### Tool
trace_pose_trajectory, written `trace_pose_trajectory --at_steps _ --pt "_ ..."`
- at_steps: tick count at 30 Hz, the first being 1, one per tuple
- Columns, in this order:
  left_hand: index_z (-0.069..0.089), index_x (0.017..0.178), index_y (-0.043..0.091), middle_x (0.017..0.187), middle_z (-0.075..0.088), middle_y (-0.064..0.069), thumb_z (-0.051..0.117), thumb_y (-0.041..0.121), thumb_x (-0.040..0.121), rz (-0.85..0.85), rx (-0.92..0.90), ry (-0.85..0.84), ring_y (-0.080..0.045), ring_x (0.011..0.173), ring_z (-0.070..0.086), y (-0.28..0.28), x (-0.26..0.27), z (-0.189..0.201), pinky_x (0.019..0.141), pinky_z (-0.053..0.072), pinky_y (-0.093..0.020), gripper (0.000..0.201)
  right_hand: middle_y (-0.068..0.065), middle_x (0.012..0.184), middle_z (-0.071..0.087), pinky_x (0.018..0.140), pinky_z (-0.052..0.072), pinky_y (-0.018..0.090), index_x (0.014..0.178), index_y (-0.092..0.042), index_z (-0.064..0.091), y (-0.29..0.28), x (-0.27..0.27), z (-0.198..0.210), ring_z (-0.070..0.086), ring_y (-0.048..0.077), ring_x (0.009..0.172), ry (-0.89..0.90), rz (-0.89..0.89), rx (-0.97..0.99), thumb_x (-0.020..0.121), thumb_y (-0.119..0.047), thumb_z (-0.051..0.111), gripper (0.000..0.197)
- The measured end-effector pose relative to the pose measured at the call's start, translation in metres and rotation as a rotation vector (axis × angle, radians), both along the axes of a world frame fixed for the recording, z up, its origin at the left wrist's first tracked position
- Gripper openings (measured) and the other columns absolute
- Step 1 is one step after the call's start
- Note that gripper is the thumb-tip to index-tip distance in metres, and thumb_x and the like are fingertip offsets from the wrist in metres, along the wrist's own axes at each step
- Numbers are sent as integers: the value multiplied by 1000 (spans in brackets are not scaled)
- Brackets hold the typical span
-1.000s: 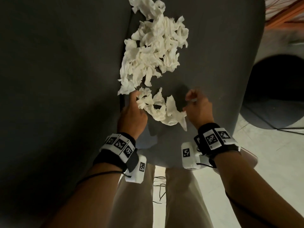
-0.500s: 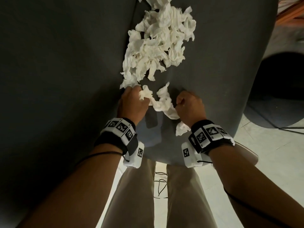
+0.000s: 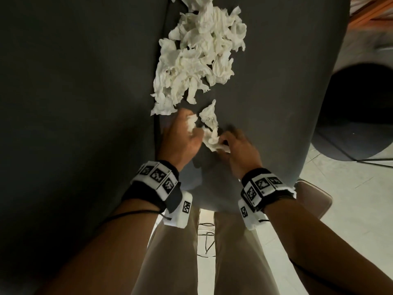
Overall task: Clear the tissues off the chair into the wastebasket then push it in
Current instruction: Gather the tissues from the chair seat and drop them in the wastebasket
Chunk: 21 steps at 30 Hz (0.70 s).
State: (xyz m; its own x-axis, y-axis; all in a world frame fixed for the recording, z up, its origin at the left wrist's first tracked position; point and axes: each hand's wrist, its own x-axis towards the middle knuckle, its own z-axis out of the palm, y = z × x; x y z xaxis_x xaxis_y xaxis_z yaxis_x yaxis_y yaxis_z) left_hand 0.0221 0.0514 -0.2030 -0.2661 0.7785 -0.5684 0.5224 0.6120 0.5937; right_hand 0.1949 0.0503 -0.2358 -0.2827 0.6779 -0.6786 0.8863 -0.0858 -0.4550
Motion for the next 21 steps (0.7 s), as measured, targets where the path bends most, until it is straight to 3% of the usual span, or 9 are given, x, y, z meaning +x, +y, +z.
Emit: trace_pose_trajectory --at_steps 3,6,10,13,14,17,19,21 --pt "49 110 21 104 63 -1 69 46 78 -121 -82 83 -26 96 61 13 15 -12 79 52 -39 46 8 95 62 68 42 32 90 -14 56 3 1 -5 59 32 83 47 -183 1 84 -15 60 8" --pt "51 114 17 118 63 -7 71 51 79 -234 -188 177 -30 107 60 29 26 -27 81 49 -39 52 2 69 55 61 34 25 76 -15 50 7 4 -2 51 26 64 89 -367 10 80 -4 54 13" --pt "62 95 13 106 65 -12 63 31 86 -278 -139 215 -35 101 63 40 30 -37 75 49 -39 21 -2 69 54 57 36 20 77 -13 54 16 14 7 47 12 60 137 -491 -10 79 7 47 21" --pt "59 101 15 107 64 -9 65 24 85 -221 -56 156 -31 99 62 41 31 -30 80 52 -40 20 -2 79 58 59 40 8 73 -18 54 22 22 4 52 10 67 165 -539 -25 77 12 47 31" --pt "56 107 16 108 63 -8 65 20 85 -226 -6 134 -30 100 62 40 31 -28 81 52 -42 24 -2 80 59 61 44 10 73 -19 55 24 23 3 55 12 69 172 -567 -44 76 13 45 33" --pt "51 123 24 115 60 -7 66 11 83 -359 63 77 -30 104 62 36 34 -26 84 52 -43 45 0 77 62 68 52 31 73 -18 58 31 25 4 60 21 72 169 -656 -57 72 12 39 35" --pt "48 132 27 121 57 -10 66 14 85 -455 10 82 -33 109 61 36 37 -31 87 52 -44 52 0 73 63 67 50 31 68 -22 57 34 25 3 58 18 71 179 -728 -53 73 8 37 36" --pt "51 130 22 121 56 -12 66 19 87 -509 -44 126 -35 109 60 36 40 -36 87 50 -44 45 -1 70 63 67 50 34 66 -26 57 37 26 3 58 19 69 223 -838 -65 78 -4 43 28"
